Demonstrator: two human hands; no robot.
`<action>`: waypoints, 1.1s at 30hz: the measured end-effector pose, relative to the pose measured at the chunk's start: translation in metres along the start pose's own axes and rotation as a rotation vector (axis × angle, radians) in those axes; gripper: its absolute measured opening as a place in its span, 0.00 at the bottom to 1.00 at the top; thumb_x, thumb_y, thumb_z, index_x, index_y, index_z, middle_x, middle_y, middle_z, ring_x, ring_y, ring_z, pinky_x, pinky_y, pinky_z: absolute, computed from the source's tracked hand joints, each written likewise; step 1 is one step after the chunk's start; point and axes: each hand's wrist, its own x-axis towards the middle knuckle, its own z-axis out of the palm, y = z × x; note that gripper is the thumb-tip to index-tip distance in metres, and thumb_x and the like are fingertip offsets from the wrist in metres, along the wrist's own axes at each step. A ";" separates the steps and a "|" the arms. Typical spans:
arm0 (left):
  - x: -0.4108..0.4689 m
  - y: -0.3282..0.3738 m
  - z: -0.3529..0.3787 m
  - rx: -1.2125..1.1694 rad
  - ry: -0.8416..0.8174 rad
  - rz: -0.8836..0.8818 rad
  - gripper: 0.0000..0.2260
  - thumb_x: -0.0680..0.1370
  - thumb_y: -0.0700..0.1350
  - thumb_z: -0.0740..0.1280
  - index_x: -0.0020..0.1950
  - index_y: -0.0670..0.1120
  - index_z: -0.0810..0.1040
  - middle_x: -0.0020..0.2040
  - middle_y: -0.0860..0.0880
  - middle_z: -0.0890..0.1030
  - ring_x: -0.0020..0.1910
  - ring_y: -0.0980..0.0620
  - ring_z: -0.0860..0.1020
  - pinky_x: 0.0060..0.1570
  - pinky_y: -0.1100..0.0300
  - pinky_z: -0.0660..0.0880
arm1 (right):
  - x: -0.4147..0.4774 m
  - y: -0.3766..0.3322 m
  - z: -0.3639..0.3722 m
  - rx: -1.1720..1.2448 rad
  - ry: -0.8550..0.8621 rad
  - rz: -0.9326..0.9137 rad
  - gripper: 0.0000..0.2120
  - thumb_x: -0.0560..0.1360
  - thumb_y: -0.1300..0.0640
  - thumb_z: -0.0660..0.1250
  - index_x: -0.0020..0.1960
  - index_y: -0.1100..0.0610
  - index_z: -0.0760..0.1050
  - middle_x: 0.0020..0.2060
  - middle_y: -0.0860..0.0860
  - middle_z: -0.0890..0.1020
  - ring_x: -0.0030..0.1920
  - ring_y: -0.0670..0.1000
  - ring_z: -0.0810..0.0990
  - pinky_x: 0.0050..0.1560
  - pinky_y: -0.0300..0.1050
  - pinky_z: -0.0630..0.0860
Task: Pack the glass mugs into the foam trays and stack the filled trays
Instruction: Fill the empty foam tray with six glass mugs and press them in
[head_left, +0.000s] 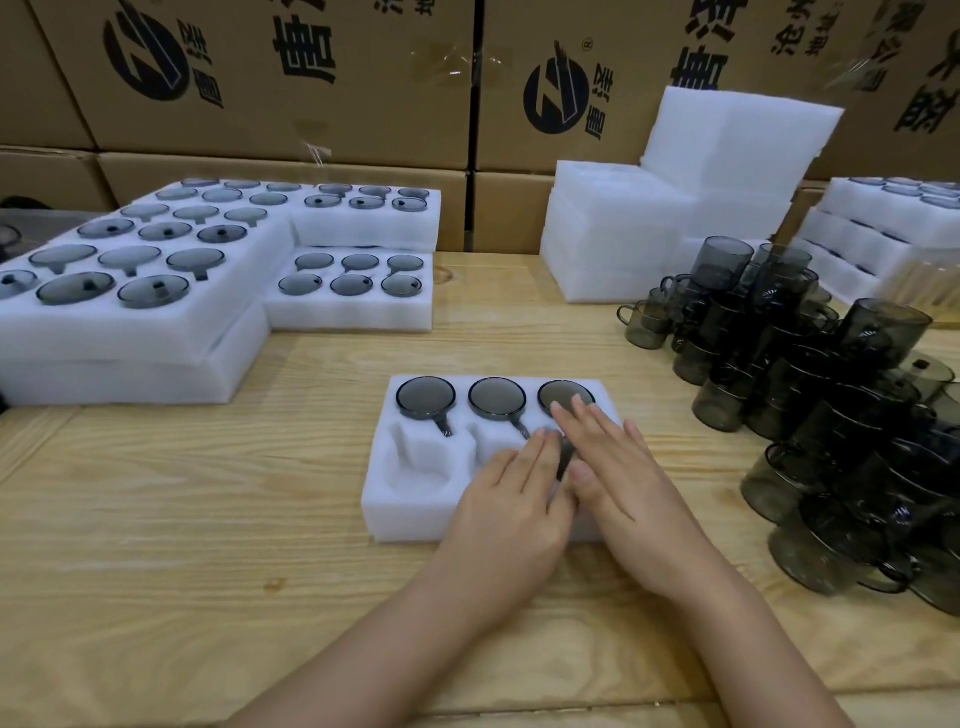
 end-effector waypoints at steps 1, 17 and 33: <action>-0.002 0.000 0.003 -0.010 0.018 -0.009 0.16 0.80 0.38 0.56 0.50 0.40 0.85 0.55 0.37 0.82 0.55 0.43 0.81 0.48 0.53 0.79 | 0.000 0.000 0.000 0.022 0.016 0.005 0.28 0.76 0.36 0.41 0.73 0.43 0.53 0.74 0.41 0.58 0.74 0.36 0.48 0.74 0.39 0.41; -0.007 -0.001 0.010 0.095 0.017 -0.008 0.17 0.79 0.48 0.60 0.64 0.42 0.78 0.62 0.44 0.80 0.60 0.47 0.79 0.57 0.47 0.76 | 0.004 0.058 -0.107 -0.856 0.268 1.011 0.22 0.76 0.49 0.64 0.60 0.66 0.72 0.62 0.65 0.70 0.64 0.65 0.61 0.62 0.62 0.65; -0.005 -0.005 -0.003 -0.032 -0.063 -0.063 0.20 0.76 0.50 0.61 0.64 0.44 0.79 0.61 0.44 0.80 0.59 0.46 0.79 0.59 0.46 0.75 | 0.008 0.024 -0.099 -0.750 0.533 0.542 0.11 0.72 0.58 0.69 0.47 0.66 0.79 0.51 0.64 0.75 0.54 0.66 0.68 0.56 0.63 0.67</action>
